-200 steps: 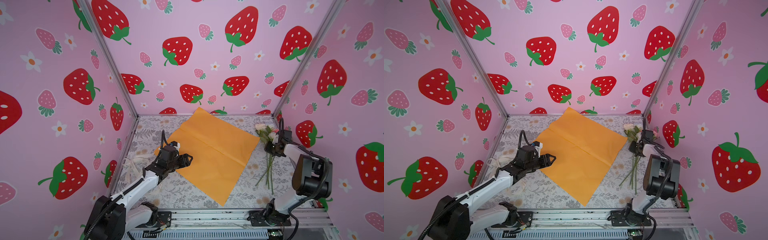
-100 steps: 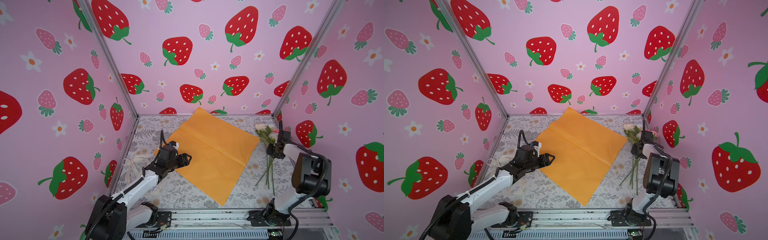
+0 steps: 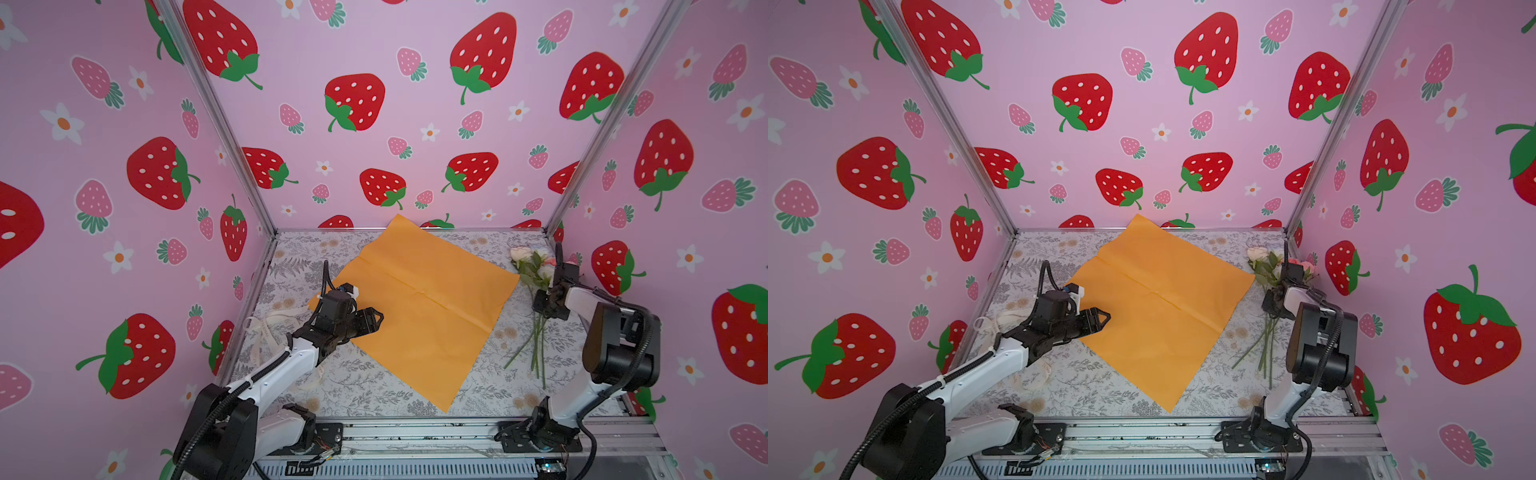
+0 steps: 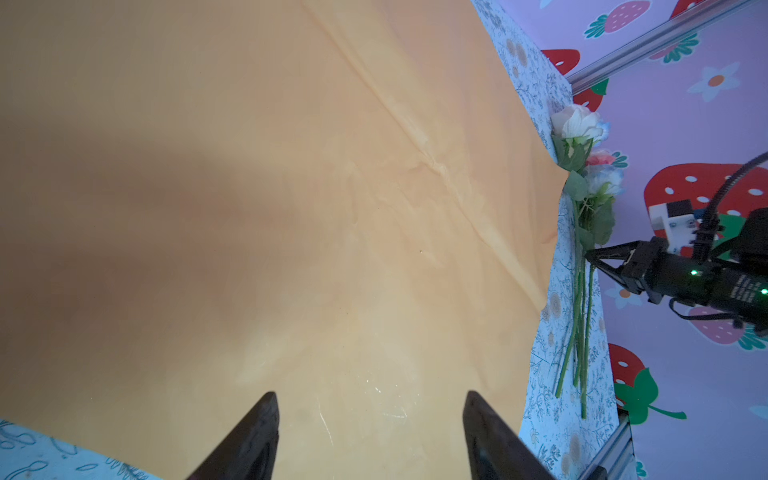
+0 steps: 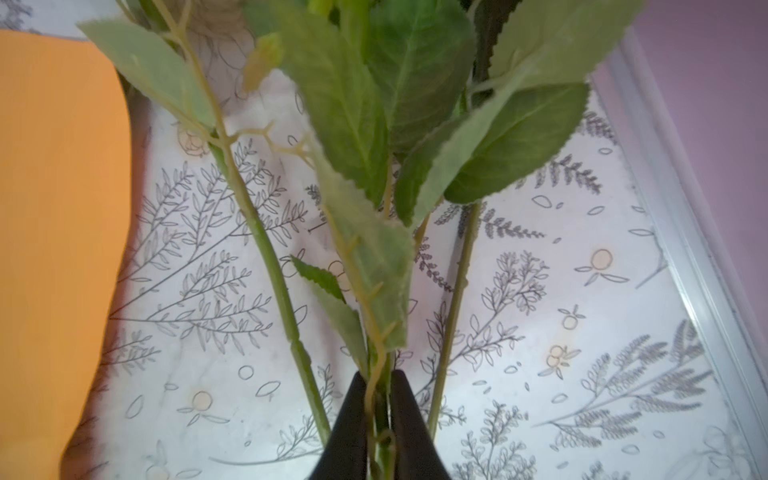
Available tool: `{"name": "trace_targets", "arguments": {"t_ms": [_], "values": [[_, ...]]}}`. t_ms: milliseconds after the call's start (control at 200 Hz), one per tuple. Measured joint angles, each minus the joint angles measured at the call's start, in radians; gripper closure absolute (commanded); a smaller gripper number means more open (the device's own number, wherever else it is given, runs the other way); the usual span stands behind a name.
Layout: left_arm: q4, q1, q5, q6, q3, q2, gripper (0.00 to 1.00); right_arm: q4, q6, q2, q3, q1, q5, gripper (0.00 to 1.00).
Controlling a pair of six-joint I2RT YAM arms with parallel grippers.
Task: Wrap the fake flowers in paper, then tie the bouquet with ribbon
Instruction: 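Grasp one white rose stem from the bunch with the right gripper, then carry the white rose over the orange paper and lay it down with the right gripper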
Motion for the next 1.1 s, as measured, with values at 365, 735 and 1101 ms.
{"name": "trace_targets", "arguments": {"t_ms": [365, 735, 1101], "values": [[0.000, 0.002, 0.031, 0.004, 0.000, 0.037, 0.26, -0.080, -0.021, -0.157, 0.066, 0.018, -0.038, 0.96], [-0.119, 0.020, -0.023, 0.026, 0.004, -0.103, 0.16, -0.187, -0.037, -0.176, 0.431, 0.290, -0.260, 0.98], [-0.378, 0.110, -0.143, 0.009, 0.102, -0.199, 0.08, 0.022, 0.237, 0.269, 0.575, 0.727, -0.468, 0.97]]}}
